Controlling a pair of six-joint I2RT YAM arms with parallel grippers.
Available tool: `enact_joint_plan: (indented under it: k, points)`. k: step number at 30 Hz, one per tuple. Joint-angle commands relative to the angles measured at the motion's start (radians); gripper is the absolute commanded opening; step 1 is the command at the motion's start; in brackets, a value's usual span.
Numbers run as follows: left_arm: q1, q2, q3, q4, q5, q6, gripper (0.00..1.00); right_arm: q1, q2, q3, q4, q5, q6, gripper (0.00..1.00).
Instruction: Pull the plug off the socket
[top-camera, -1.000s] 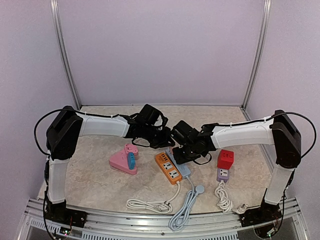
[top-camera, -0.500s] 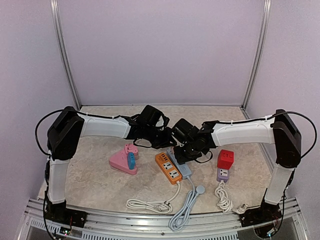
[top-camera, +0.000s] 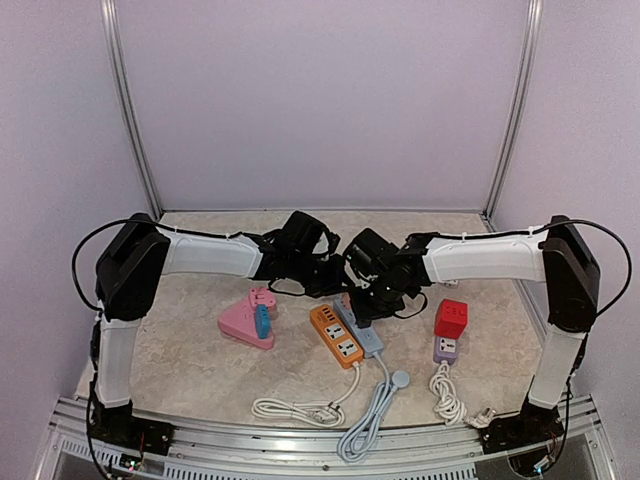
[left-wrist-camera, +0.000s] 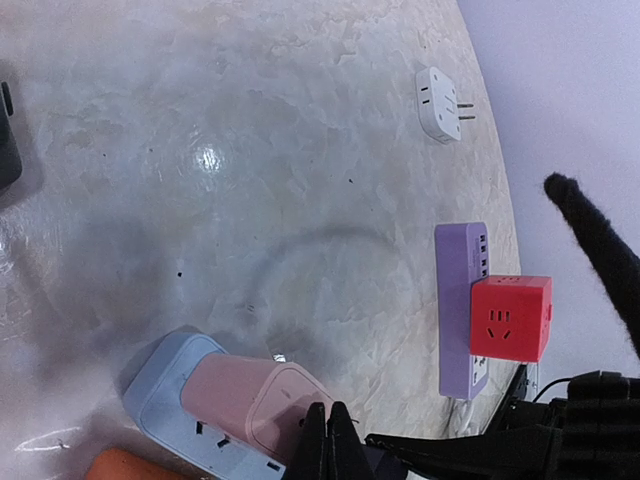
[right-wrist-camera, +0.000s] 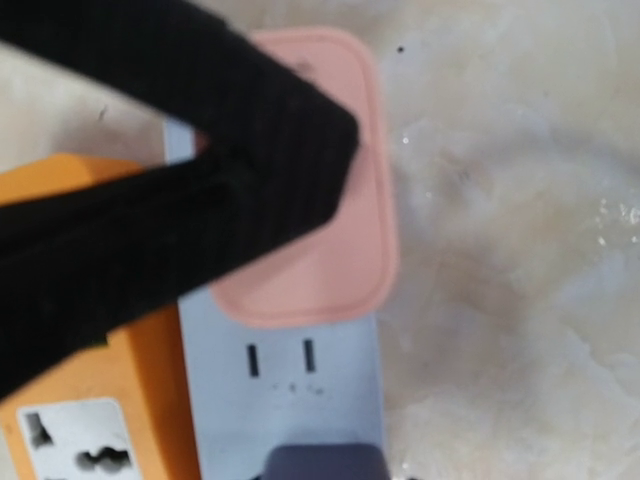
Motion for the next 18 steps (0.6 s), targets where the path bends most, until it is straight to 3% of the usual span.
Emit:
enact_joint_plan:
  k: [1, 10, 18]
  points:
    - [0.005, 0.05, -0.028, -0.353, -0.065, 0.064, 0.0, 0.014, 0.005, 0.009, 0.056, 0.027, 0.007, 0.0]
    - [0.012, -0.113, 0.013, -0.349, -0.055, 0.112, 0.03, 0.028, -0.001, -0.06, 0.113, 0.057, 0.077, 0.0]
    - [-0.026, -0.066, 0.034, -0.315, -0.004, 0.091, 0.02, 0.024, -0.013, -0.058, 0.14, 0.063, 0.11, 0.0]
